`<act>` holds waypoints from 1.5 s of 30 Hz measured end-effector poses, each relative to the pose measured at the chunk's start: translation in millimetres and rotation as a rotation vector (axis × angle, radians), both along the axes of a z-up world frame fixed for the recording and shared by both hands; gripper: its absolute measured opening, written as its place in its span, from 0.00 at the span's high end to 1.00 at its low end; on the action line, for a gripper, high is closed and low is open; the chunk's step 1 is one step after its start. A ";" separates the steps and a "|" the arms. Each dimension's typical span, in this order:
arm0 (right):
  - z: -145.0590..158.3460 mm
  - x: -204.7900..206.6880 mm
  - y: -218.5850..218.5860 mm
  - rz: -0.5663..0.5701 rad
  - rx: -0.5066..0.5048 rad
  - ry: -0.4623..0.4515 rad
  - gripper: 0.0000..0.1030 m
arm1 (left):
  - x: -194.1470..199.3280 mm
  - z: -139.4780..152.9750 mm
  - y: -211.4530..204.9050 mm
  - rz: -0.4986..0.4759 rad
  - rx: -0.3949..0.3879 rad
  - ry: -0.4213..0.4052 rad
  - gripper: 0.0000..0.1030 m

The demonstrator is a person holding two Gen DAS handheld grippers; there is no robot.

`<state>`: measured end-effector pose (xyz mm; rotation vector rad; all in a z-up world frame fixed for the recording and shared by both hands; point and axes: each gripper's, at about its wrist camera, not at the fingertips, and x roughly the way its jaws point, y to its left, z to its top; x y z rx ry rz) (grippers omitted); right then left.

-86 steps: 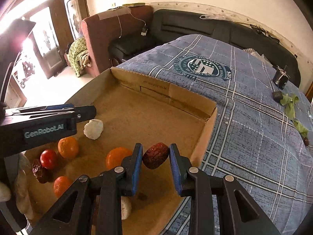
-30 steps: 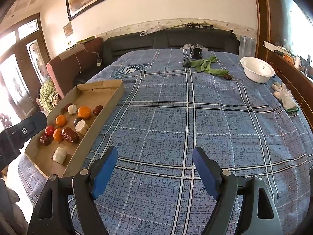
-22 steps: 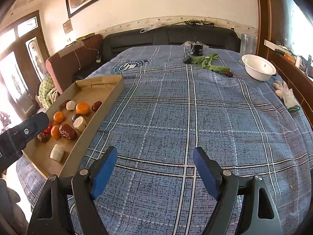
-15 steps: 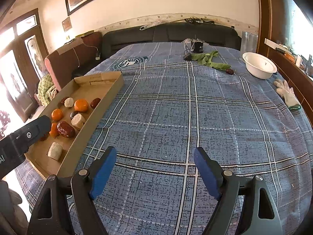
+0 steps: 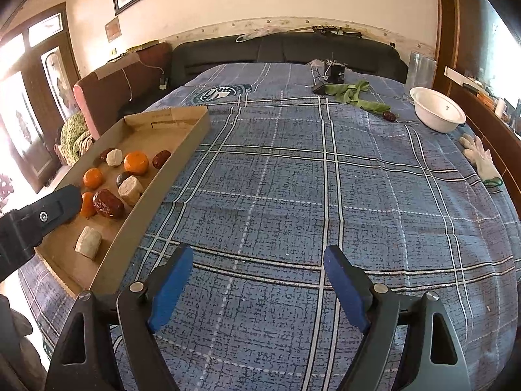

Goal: Organize fruits

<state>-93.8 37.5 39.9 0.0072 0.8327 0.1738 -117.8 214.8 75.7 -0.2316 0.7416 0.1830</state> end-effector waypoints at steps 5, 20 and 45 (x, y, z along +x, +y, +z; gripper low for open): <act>0.9 -3.4 4.6 0.008 -0.007 -0.002 0.15 | -5.7 1.7 4.5 0.011 -0.007 -0.008 0.00; 13.8 -29.3 16.4 0.049 -0.014 -0.056 0.13 | -46.1 26.8 2.7 0.114 0.095 -0.165 0.00; 14.9 -41.5 33.9 0.138 -0.042 -0.129 0.08 | -52.5 30.1 9.6 0.088 0.061 -0.185 0.00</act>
